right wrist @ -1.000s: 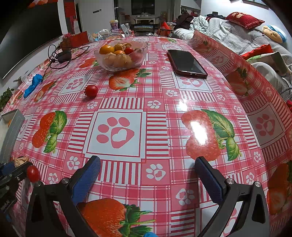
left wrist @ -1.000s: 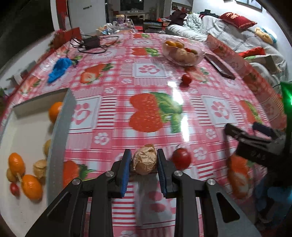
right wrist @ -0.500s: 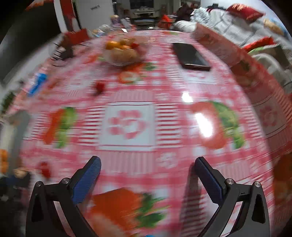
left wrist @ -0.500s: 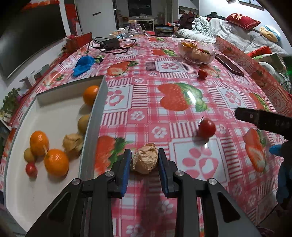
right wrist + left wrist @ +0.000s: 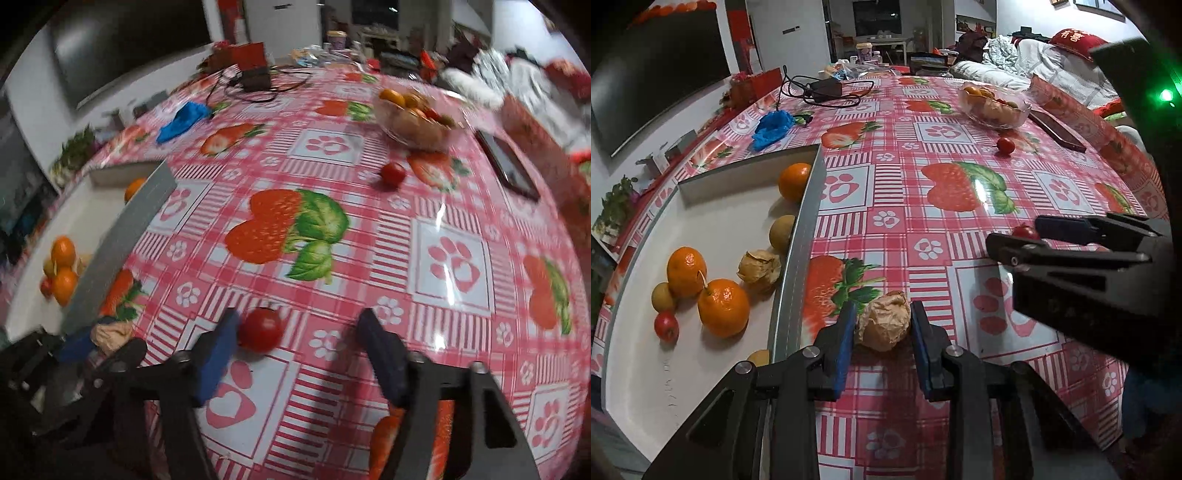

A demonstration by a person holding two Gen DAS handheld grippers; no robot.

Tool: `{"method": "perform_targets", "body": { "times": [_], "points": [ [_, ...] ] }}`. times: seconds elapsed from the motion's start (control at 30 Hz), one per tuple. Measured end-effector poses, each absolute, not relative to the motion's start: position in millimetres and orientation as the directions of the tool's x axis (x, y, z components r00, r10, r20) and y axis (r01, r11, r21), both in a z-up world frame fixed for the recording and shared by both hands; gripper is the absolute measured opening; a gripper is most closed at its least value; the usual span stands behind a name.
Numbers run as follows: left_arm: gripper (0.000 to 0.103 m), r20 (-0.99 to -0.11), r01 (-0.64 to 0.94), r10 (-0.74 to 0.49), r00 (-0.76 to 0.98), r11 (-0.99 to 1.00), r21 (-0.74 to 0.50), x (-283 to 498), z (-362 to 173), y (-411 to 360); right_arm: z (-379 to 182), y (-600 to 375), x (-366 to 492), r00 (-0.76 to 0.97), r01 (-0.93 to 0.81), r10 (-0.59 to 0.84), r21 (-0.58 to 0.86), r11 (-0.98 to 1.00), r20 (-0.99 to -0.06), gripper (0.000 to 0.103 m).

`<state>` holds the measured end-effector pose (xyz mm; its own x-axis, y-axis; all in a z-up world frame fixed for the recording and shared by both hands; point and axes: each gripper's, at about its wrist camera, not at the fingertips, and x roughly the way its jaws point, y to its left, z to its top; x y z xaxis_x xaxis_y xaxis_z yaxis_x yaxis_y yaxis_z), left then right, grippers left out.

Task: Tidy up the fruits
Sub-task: 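Grasp the red cherry tomato with the right gripper while the left gripper holds the tan fruit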

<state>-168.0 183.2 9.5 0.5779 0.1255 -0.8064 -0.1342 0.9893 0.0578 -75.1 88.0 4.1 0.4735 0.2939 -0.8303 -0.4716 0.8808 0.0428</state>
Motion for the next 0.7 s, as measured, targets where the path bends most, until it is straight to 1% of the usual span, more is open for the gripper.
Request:
{"method": "perform_targets", "body": {
  "times": [0.03, 0.1, 0.13, 0.27, 0.33, 0.43, 0.53, 0.63, 0.67, 0.7],
  "points": [
    [0.033, -0.807, -0.136, 0.126, 0.577, 0.989, 0.057, -167.9, 9.6, 183.3, 4.1, 92.1, -77.1, 0.475, -0.488, 0.296, 0.031, 0.872, -0.829, 0.049],
    [0.032, -0.810, -0.140, 0.124, 0.573, 0.989, 0.052, -166.7, 9.6, 182.8, 4.3, 95.0, -78.4, 0.480, -0.499, 0.295, 0.020, 0.866, -0.826, 0.027],
    [0.033, -0.813, -0.144, 0.123, 0.569, 0.988, 0.049, -165.3, 9.9, 182.8, 4.1, 92.5, -77.8, 0.479, -0.494, 0.296, 0.025, 0.869, -0.826, 0.025],
    [0.033, -0.818, -0.136, 0.117, 0.564, 0.990, 0.048, -154.4, 10.4, 178.5, 4.7, 61.0, -69.7, 0.496, -0.415, 0.277, 0.055, 0.908, -0.823, 0.024],
    [0.033, -0.822, -0.128, 0.086, 0.564, 0.992, 0.016, -145.1, 9.8, 175.4, 5.2, 34.5, -64.7, 0.518, -0.357, 0.243, 0.051, 0.933, -0.820, 0.024],
    [0.033, -0.821, -0.098, 0.057, 0.568, 0.995, 0.001, -126.6, 9.8, 163.6, 6.8, -4.9, -60.4, 0.551, -0.266, 0.177, 0.030, 0.964, -0.816, 0.024],
    [0.033, -0.804, -0.062, 0.040, 0.593, 0.998, 0.003, -110.3, 8.0, 151.5, 4.7, -32.2, -54.9, 0.554, -0.201, 0.163, 0.059, 0.978, -0.817, 0.024],
    [0.039, -0.783, -0.053, 0.029, 0.621, 0.999, -0.005, -105.2, 6.1, 148.9, 4.7, -37.9, -54.1, 0.567, -0.192, 0.162, 0.061, 0.979, -0.807, 0.025],
    [0.044, -0.780, -0.052, 0.025, 0.626, 0.999, -0.010, -104.6, 6.0, 149.4, 5.1, -36.0, -54.2, 0.571, -0.194, 0.153, 0.049, 0.980, -0.807, 0.025],
    [0.053, -0.777, -0.043, 0.014, 0.630, 0.999, -0.017, -104.2, 5.3, 148.7, 5.2, -35.1, -54.4, 0.573, -0.195, 0.146, 0.039, 0.980, -0.807, 0.025]
  ]
}}
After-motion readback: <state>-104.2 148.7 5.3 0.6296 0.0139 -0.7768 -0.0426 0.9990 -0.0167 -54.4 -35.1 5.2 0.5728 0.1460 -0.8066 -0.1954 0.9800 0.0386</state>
